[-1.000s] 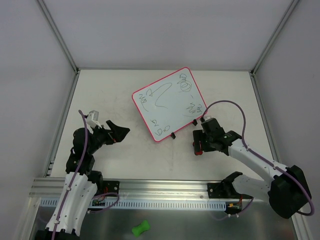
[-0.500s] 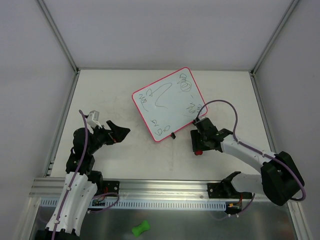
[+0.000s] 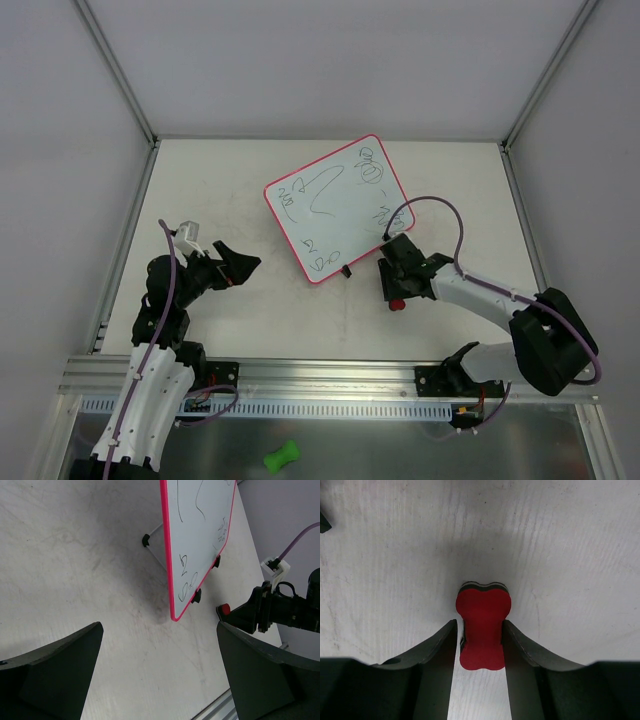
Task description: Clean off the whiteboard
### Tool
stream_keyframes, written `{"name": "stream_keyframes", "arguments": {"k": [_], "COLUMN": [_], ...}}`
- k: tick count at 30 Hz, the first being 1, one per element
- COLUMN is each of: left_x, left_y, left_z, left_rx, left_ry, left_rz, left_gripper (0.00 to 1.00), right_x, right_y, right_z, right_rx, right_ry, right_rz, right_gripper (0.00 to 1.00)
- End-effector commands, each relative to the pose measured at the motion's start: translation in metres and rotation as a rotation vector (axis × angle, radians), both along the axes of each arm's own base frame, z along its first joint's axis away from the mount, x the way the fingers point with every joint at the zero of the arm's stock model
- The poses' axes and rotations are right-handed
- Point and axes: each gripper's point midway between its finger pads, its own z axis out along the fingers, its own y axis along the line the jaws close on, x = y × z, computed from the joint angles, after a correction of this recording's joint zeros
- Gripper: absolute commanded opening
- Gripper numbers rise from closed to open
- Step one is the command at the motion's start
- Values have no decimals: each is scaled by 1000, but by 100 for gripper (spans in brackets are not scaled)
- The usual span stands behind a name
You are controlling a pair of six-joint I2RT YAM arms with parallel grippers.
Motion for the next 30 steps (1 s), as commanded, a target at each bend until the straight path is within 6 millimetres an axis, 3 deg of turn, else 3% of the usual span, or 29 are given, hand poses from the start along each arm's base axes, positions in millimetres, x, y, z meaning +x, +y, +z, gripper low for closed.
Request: {"name": "stream_keyframes", "arguments": {"k": [1,14,20,25,30], "left_x": [-1,0,2,2,2], "left_y": [-3,-3,0,-5,-8], "left_z": [6,5,4,9,4], "left_rx": [-5,-2,1,-16,-23], "left_ry": [-18,-13,-10,4,40], "left_rz": [-22,-20,2,-25,-44], "left_gripper": [99,99,99,99,99], "right_x": [14,8,7,7,6], "right_y": [5,3,6,6,5], "right_z": [10,8,10,13,11], "right_rx": [0,-28,-21,-16,-20], "right_ry": [-48,-30,-31,-34,-27], "right_rz": [-30,-27,-14,-12,-11], "right_gripper": [43,41,17,5,15]}}
